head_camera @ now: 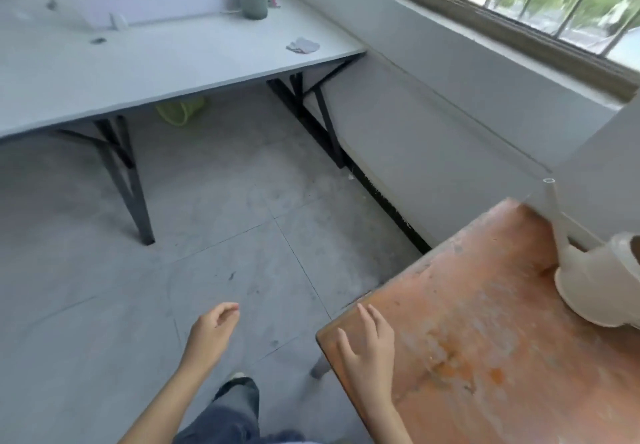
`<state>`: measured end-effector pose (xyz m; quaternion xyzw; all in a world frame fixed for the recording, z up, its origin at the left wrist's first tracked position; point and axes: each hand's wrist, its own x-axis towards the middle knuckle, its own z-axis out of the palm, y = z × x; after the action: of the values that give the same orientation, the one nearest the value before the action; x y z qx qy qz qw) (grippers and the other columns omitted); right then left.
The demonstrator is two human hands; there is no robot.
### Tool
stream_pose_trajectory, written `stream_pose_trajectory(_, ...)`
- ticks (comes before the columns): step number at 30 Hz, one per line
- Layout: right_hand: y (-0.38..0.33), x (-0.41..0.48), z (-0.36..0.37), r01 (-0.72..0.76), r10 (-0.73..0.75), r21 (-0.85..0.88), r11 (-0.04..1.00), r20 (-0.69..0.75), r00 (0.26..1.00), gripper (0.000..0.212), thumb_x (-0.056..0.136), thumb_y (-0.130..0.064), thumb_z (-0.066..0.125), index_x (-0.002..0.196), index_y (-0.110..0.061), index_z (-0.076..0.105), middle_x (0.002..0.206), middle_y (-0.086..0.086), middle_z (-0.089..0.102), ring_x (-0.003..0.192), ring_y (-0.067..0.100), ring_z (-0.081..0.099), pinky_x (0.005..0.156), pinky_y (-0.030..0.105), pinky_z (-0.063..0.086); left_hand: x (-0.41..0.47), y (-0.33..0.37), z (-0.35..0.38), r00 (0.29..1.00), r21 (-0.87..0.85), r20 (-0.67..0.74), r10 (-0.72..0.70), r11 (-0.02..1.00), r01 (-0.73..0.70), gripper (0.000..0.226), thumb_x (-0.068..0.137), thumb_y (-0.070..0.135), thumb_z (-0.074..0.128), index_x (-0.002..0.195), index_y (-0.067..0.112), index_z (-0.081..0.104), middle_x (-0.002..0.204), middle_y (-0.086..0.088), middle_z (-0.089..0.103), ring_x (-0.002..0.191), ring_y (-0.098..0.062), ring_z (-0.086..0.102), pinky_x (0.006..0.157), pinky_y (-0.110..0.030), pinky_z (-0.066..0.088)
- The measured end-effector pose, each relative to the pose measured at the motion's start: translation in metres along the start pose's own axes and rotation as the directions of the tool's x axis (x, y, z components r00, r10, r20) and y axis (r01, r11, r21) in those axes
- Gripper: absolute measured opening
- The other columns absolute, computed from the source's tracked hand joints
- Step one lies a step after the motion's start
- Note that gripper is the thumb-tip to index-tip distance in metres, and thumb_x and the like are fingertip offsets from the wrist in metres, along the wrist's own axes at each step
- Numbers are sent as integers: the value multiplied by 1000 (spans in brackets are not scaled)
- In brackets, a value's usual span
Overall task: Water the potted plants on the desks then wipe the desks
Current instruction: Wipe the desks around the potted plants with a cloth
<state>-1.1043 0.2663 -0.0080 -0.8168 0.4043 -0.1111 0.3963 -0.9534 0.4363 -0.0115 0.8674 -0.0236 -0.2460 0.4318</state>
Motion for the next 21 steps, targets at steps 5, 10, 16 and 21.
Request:
stream_pose_trajectory(5,-40,25,67,18,-25,-77,997,-90,996,44,71,-27,65,107,0,67,112,21,64,106,39,60,89,38,40,54,-13,-48,996,13,50,73,997,-74,22,91,14,51,110,8,62,102,-3,60,97,-15,52,84,-23,35)
stream_pose_trajectory(10,-102,55,145,-50,58,86,995,-83,995,43,79,-11,68,118,-2,55,111,7,58,110,26,56,92,33,39,138,-33,-130,996,-68,-10,86,994,-87,9,90,10,54,94,12,61,95,-8,64,95,-19,57,81,-24,36)
stream_pose_trajectory(16,-139,90,178,-95,95,11,995,-44,994,38,81,-21,66,116,-8,56,106,-3,54,113,21,52,99,38,39,212,-58,-197,991,-269,-93,-93,961,65,9,86,14,55,83,10,62,88,-13,65,95,-33,62,81,-32,38)
stream_pose_trajectory(21,-153,134,180,-147,143,-45,988,-84,986,38,82,-20,65,117,-6,57,120,9,57,119,26,46,100,38,36,235,-55,-199,988,-335,-40,-146,934,125,16,75,29,55,75,14,62,83,-13,66,90,-33,62,81,-32,36)
